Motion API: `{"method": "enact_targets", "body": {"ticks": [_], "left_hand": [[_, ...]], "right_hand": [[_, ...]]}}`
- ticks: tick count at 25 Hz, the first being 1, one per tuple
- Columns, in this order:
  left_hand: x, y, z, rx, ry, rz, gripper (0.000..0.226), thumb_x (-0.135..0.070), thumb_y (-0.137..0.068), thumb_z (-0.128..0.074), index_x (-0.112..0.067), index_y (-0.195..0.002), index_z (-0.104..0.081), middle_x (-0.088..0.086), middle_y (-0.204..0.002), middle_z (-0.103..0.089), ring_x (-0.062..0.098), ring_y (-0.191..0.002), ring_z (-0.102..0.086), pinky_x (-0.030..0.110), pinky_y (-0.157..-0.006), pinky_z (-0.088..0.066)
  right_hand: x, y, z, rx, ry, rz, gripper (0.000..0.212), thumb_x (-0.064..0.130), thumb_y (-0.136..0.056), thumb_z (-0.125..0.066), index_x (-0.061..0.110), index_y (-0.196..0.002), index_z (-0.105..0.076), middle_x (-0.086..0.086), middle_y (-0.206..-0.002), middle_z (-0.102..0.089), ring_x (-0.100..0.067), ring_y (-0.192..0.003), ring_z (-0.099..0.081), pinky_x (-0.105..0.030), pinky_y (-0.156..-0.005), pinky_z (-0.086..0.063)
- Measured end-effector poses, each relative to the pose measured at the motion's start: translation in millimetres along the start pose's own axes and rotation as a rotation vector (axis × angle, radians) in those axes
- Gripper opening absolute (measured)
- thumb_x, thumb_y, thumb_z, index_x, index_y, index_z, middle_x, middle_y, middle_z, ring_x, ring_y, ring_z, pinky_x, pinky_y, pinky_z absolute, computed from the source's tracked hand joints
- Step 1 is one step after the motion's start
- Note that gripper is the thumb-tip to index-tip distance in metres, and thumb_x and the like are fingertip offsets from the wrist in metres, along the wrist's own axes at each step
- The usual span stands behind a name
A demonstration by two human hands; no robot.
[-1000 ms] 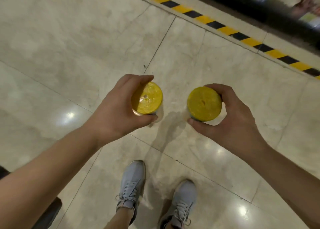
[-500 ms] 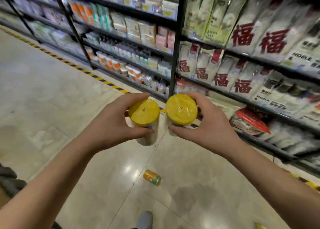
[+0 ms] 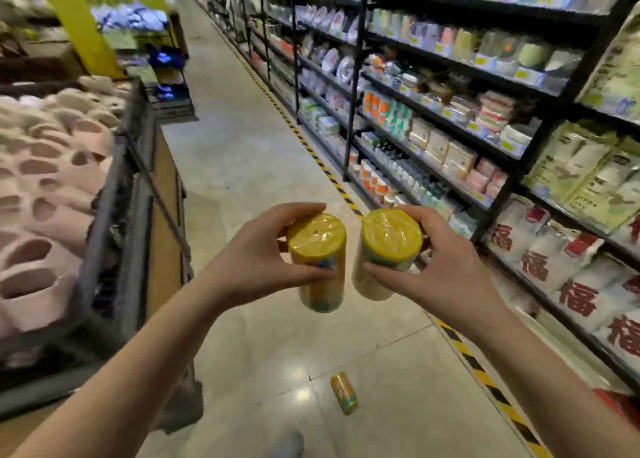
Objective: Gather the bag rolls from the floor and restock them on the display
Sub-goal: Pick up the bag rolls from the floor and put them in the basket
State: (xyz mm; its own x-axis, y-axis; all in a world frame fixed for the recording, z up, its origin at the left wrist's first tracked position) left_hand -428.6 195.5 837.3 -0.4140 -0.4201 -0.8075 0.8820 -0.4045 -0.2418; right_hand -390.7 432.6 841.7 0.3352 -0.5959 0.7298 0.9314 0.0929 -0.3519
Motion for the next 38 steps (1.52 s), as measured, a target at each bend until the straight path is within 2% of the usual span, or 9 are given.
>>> {"method": "enact_targets", "body": {"ticks": [4,6,13,19,22,24,27,31,38], "left_hand": [[15,110,53,-0.151,-0.035,0.192,0.092,-0.055,-0.062,-0.086,-0.041,-0.143,-0.047,-0.019,-0.136,-0.055,0.003,-0.122,-0.057,0.035,-0.102,-0.053],[21,178,87,-0.283,-0.007,0.258,0.092,-0.053,-0.061,-0.091,-0.040,-0.142,-0.049,-0.016,-0.136,-0.058,0.008,-0.123,-0.059,0.040,-0.102,-0.053],[36,440,203,-0.721,-0.090,0.460,0.086,-0.041,-0.060,-0.096,-0.042,-0.136,-0.056,-0.014,-0.126,-0.065,0.006,-0.113,-0.065,0.041,-0.097,-0.056],[39,679,299,-0.963,-0.297,0.636,0.092,-0.058,-0.059,-0.088,-0.035,-0.141,-0.053,-0.018,-0.130,-0.057,-0.002,-0.122,-0.056,0.028,-0.102,-0.050],[42,764,335,-1.065,-0.321,0.719,0.096,-0.057,-0.057,-0.091,-0.033,-0.142,-0.054,-0.015,-0.131,-0.056,0.000,-0.121,-0.055,0.025,-0.102,-0.049],[47,815,356,-1.134,-0.305,0.765,0.093,-0.052,-0.058,-0.090,-0.033,-0.141,-0.053,-0.013,-0.132,-0.056,0.002,-0.121,-0.056,0.024,-0.100,-0.050],[63,882,386,-1.253,-0.307,0.842,0.091,-0.054,-0.058,-0.089,-0.037,-0.140,-0.053,-0.014,-0.134,-0.056,0.002,-0.122,-0.056,0.029,-0.103,-0.050],[103,947,427,-1.359,-0.271,0.935,0.085,-0.047,-0.061,-0.093,-0.045,-0.136,-0.054,-0.017,-0.132,-0.057,0.004,-0.118,-0.059,0.035,-0.099,-0.054],[186,1032,542,-1.375,-0.333,1.104,0.079,-0.044,-0.064,-0.092,-0.045,-0.133,-0.053,-0.014,-0.129,-0.060,0.005,-0.114,-0.060,0.035,-0.097,-0.054]], "right_hand": [[54,13,-73,0.212,-0.050,0.130,0.071,0.066,-0.061,-0.082,0.045,-0.123,-0.053,0.026,-0.115,-0.061,0.001,-0.106,-0.055,-0.019,-0.081,-0.044],[98,25,-119,0.309,-0.085,0.233,0.074,0.071,-0.060,-0.080,0.045,-0.124,-0.054,0.024,-0.116,-0.061,0.000,-0.106,-0.054,-0.013,-0.077,-0.039],[285,97,-298,0.637,-0.195,0.513,0.064,0.063,-0.064,-0.083,0.057,-0.120,-0.051,0.031,-0.116,-0.057,0.006,-0.108,-0.053,-0.004,-0.078,-0.036],[451,200,-475,0.892,-0.251,0.675,0.065,0.044,-0.065,-0.089,0.052,-0.115,-0.049,0.030,-0.115,-0.057,0.013,-0.107,-0.053,-0.005,-0.083,-0.040],[510,241,-543,1.014,-0.254,0.707,0.066,0.047,-0.066,-0.090,0.050,-0.119,-0.050,0.026,-0.116,-0.059,0.007,-0.107,-0.055,-0.017,-0.086,-0.046],[549,266,-587,1.084,-0.287,0.736,0.066,0.044,-0.067,-0.091,0.045,-0.121,-0.053,0.025,-0.114,-0.061,0.004,-0.105,-0.059,-0.020,-0.085,-0.048],[603,296,-651,1.175,-0.336,0.806,0.064,0.043,-0.068,-0.091,0.044,-0.121,-0.055,0.026,-0.115,-0.061,0.007,-0.107,-0.057,-0.011,-0.083,-0.046],[660,315,-744,1.239,-0.351,0.928,0.069,0.047,-0.067,-0.090,0.039,-0.126,-0.055,0.023,-0.121,-0.055,0.007,-0.114,-0.052,-0.011,-0.089,-0.042],[770,310,-909,1.366,-0.361,1.053,0.072,0.041,-0.065,-0.090,0.035,-0.128,-0.057,0.021,-0.120,-0.051,0.008,-0.115,-0.048,-0.001,-0.089,-0.033]]}}
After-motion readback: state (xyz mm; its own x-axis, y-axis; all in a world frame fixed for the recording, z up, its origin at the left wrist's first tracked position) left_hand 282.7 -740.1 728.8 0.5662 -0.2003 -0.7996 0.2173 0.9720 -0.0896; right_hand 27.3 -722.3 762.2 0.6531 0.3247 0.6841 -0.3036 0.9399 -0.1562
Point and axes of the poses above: each hand's wrist, its own y-axis away from the middle knuckle, its own z-axis out of the back of the hand, x = y × z, the point moved 5 cm from there along -y, towards the middle knuckle
